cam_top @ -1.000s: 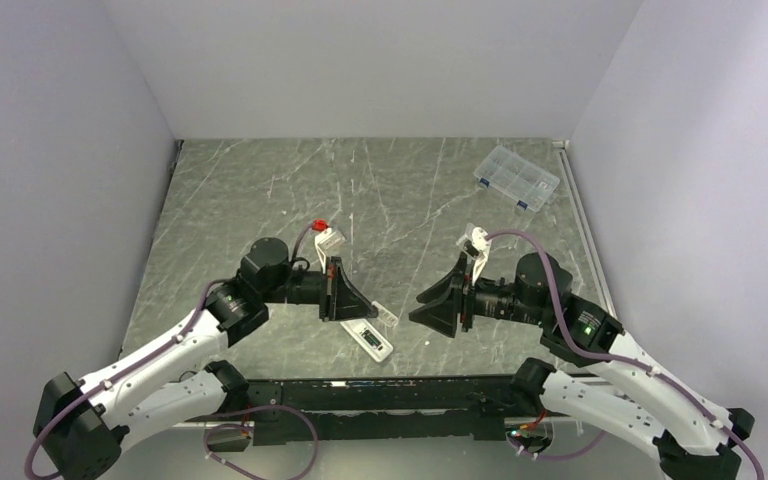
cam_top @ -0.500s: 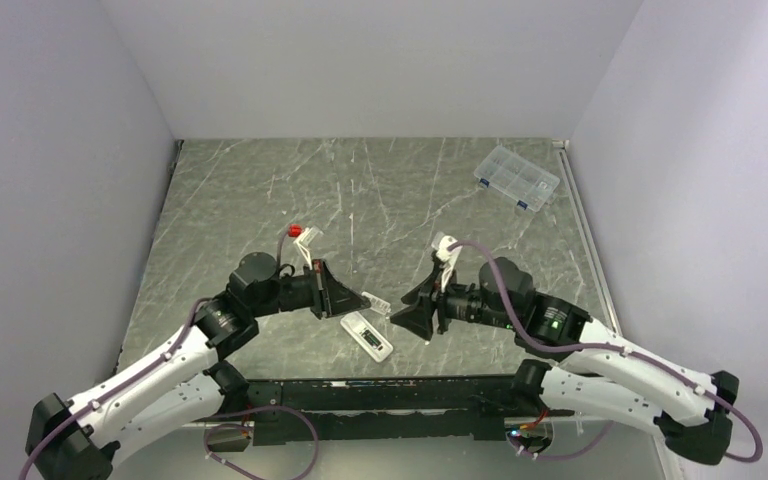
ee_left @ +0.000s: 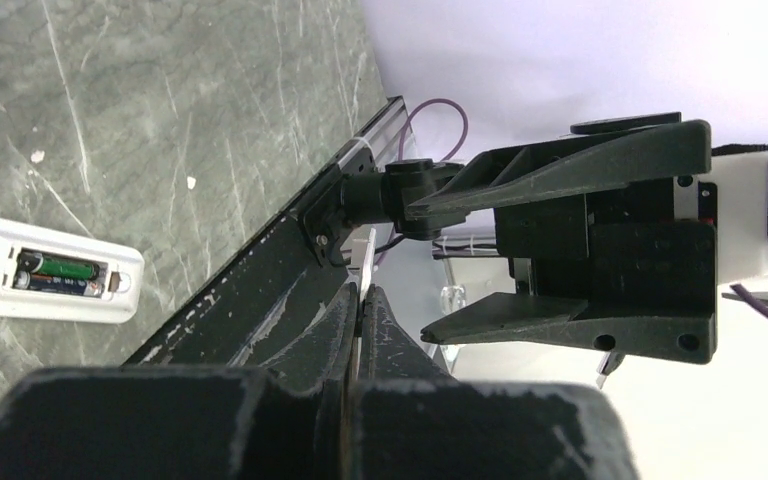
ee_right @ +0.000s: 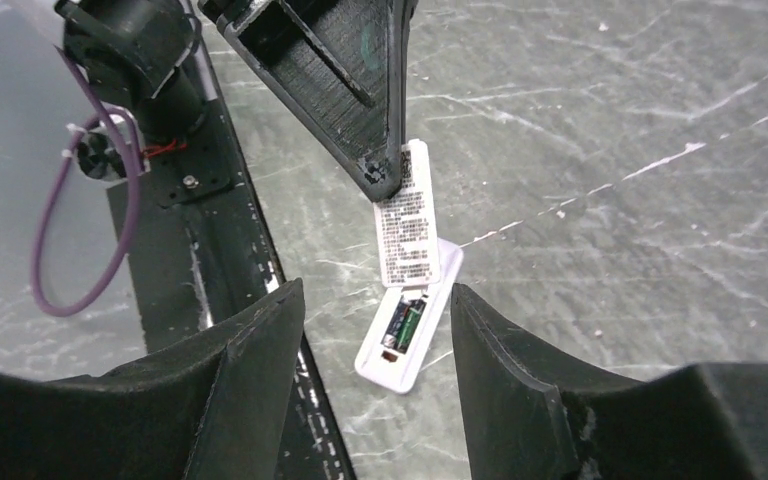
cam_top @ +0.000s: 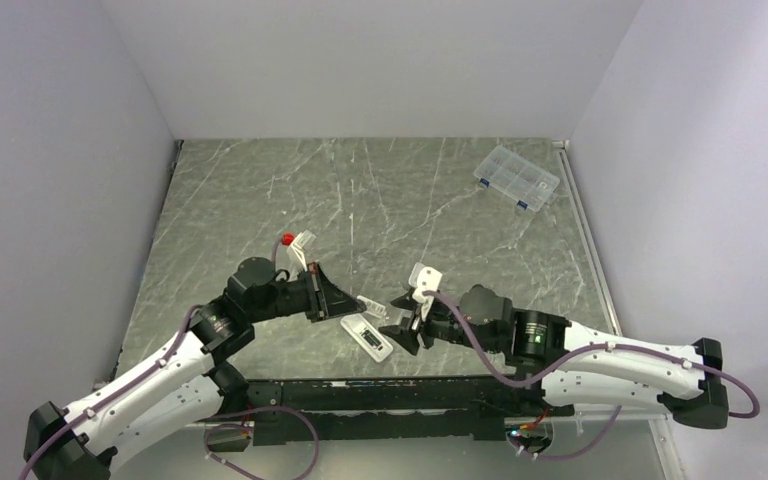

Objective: Load the batteries into the remote control
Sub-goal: Adjust the battery cover.

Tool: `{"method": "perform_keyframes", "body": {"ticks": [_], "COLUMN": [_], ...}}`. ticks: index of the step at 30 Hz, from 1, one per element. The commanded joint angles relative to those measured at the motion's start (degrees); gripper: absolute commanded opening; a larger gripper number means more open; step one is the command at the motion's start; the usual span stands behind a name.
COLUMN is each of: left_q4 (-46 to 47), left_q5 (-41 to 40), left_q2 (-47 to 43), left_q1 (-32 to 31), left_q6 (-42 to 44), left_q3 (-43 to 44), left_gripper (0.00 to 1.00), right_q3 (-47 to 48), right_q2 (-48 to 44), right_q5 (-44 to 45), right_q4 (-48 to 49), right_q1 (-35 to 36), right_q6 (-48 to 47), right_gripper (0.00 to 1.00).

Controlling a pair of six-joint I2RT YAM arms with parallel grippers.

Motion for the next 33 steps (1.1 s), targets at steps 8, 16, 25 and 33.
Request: {"method": "perform_keyframes", "body": {"ticks": [8,16,25,33], "left_q4": [3.4,10.9,10.5,12.0], "left_q5": [4.3,9.3,10.3,11.1], "left_q2": [-0.4,2.2,1.6,1.8], "left_q1": [0.1,0.2,0.1,0.1], "left_q6": [-4.9,-8.8,-9.0,-10.2], "left_q3": [-1.1,-2.7,-1.7,-2.1], "left_gripper": [0.00,0.00,0.00,0.00], "right_q3": [-3.7,-4.6,-6.0,-6.2], "right_q2": [-0.5,0.0,-1.8,-2.2], "right_q5": [4.3,3.1,2.3,2.2], "right_q4": [9.1,11.6,12.6,11.9], "right_q1": [3.3,3.8,4.0,4.2], "right_q6": [-10.4,-12.8,-13.6,-13.8], "right_gripper": [0.60,0.61,0.55,0.46]}}
